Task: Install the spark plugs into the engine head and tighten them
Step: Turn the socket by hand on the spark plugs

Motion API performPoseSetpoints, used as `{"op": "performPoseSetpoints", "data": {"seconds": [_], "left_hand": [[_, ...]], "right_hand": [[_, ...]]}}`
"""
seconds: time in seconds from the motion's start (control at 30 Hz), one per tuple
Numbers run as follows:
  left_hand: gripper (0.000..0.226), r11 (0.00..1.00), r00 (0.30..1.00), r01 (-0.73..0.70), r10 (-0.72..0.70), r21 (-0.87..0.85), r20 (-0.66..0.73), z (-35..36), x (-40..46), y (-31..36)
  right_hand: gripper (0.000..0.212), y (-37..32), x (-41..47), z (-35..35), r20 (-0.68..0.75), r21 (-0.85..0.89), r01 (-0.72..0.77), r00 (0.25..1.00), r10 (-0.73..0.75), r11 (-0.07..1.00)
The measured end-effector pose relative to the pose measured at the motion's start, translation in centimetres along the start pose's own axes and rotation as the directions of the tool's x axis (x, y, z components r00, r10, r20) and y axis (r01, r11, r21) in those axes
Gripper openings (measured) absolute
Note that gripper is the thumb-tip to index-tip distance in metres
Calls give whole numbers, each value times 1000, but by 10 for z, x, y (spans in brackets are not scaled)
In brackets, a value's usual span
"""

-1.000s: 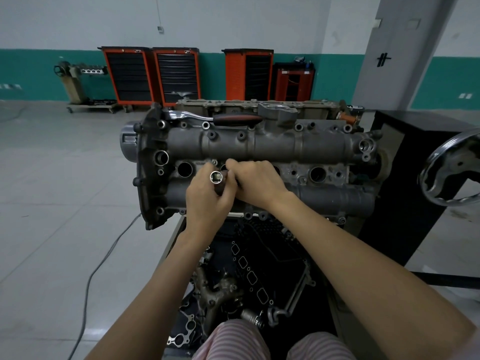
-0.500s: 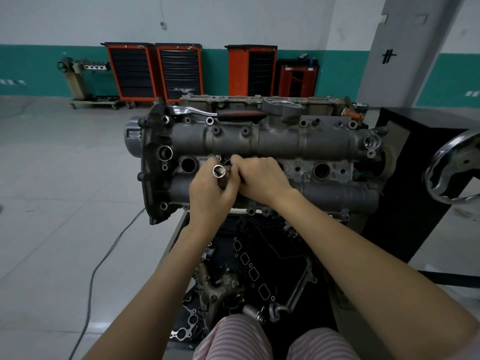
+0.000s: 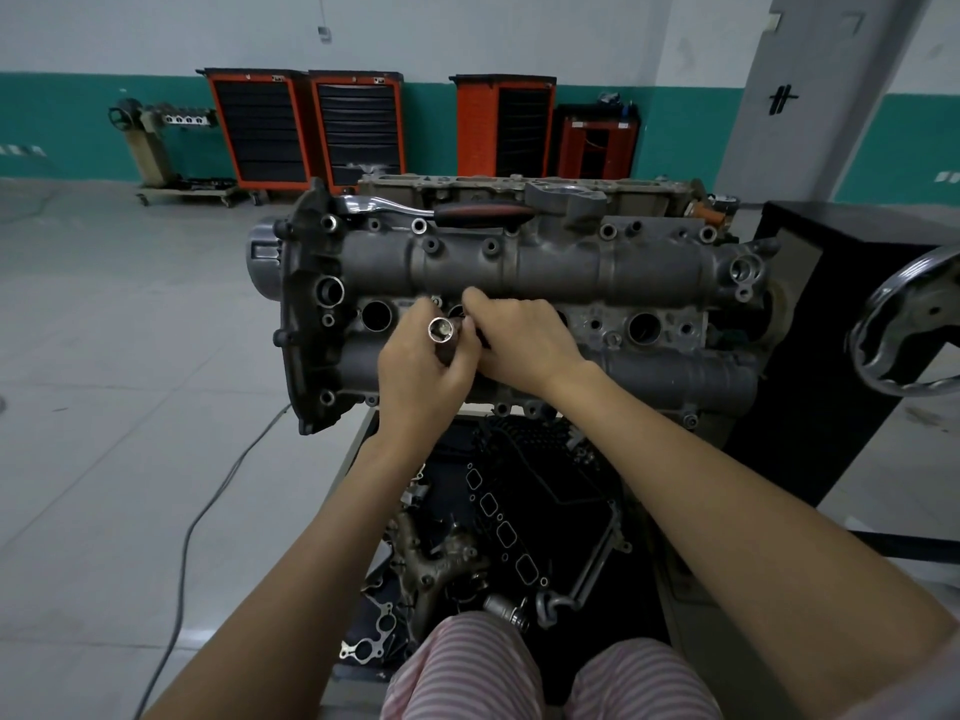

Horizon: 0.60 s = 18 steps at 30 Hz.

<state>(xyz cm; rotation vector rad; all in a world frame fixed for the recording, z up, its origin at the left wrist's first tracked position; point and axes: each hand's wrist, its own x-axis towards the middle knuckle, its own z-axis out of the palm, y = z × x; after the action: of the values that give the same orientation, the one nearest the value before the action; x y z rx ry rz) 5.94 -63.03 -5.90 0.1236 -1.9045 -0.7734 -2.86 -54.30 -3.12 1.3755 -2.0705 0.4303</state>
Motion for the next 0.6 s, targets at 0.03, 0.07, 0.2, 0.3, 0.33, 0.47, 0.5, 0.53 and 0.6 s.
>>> {"op": "performPoseSetpoints", "data": {"seconds": [0.03, 0.07, 0.2, 0.3, 0.33, 0.47, 0.5, 0.53, 0.6], "left_hand": [[33, 1000, 1000, -1, 1, 5, -1, 0, 0, 0], [37, 1000, 1000, -4, 4, 17, -3, 1, 1, 0], [47, 998, 1000, 9, -8, 57, -30, 2, 4, 1], [38, 998, 999, -19, 21, 62, -31, 1, 2, 2], [33, 998, 999, -26, 27, 56, -20, 0, 1, 2], [27, 1000, 1000, -13, 13, 12, -12, -1, -1, 2], [29, 1000, 1000, -4, 5, 10, -17, 0, 0, 2], [32, 1000, 1000, 5, -5, 7, -24, 0, 0, 2], [39, 1000, 999, 8, -8, 8, -41, 1, 2, 2]], "right_hand": [[15, 0, 0, -1, -8, 6, 6, 1000, -6, 1000], [13, 1, 0, -3, -14, 8, 1, 1000, -1, 1000], [8, -2, -3, -6, -109, 38, 5, 994, -1, 999], [8, -2, -2, -6, -96, 28, 0, 995, 3, 1000], [12, -2, -1, -6, -42, 19, -24, 999, 25, 1000], [17, 0, 1, -2, 23, 8, -22, 1000, 22, 1000], [15, 0, 0, -2, 7, 14, -7, 1000, 7, 1000], [14, -1, -1, -3, -18, 22, 12, 1000, -11, 1000], [17, -1, -2, -4, -70, 44, 18, 997, -15, 999]]}}
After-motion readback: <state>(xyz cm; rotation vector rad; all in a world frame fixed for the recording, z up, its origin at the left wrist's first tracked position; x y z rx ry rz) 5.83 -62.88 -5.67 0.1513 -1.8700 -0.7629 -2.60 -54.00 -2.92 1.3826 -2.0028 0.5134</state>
